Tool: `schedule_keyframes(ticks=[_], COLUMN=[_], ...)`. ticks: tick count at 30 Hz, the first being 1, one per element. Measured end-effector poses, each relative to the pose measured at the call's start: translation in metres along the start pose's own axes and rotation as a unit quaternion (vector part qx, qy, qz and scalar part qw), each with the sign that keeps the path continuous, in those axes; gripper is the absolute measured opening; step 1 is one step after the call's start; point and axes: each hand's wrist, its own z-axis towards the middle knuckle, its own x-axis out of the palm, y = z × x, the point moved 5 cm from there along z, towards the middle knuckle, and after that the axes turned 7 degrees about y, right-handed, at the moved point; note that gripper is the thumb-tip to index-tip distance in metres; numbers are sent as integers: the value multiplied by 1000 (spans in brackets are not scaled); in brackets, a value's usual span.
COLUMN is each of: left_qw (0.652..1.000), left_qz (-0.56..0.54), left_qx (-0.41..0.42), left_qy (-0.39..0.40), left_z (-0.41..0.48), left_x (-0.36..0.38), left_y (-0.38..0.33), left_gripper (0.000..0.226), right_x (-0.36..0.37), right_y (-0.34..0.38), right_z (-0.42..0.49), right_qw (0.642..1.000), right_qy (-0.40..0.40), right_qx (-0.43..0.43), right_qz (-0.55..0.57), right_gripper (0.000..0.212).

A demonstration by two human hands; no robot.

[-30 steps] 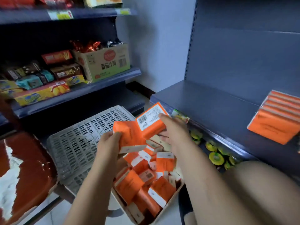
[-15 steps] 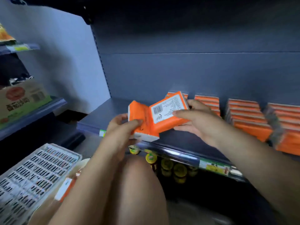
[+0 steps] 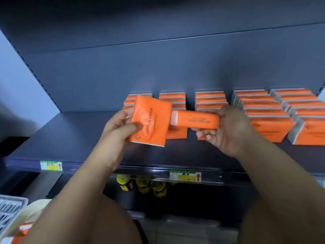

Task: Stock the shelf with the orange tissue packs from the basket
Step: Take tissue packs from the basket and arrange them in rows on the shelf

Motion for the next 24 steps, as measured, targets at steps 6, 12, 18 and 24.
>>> schedule_keyframes(ticks=[6, 12, 18, 24], left_qw=[1000, 997, 995, 995], left_qz=[-26, -72, -70, -9], left_qx=[-16, -9, -2, 11], left_qy=[-5, 12, 64, 101], left_z=[23, 33, 38, 42], left_x=[22, 52, 101, 154], left_y=[-1, -1, 8, 31], left_gripper=[36, 33, 33, 42], right_x=[-24, -50, -104, -160], right_y=[20, 38, 58, 67], right_z=[-2, -24, -47, -68], right_qw=[997, 983, 977, 985], right_qy=[72, 79, -38, -121], right_qx=[16, -52, -109, -121], right_qz=[-31, -161, -180, -19], right_gripper=[53, 10, 14, 23])
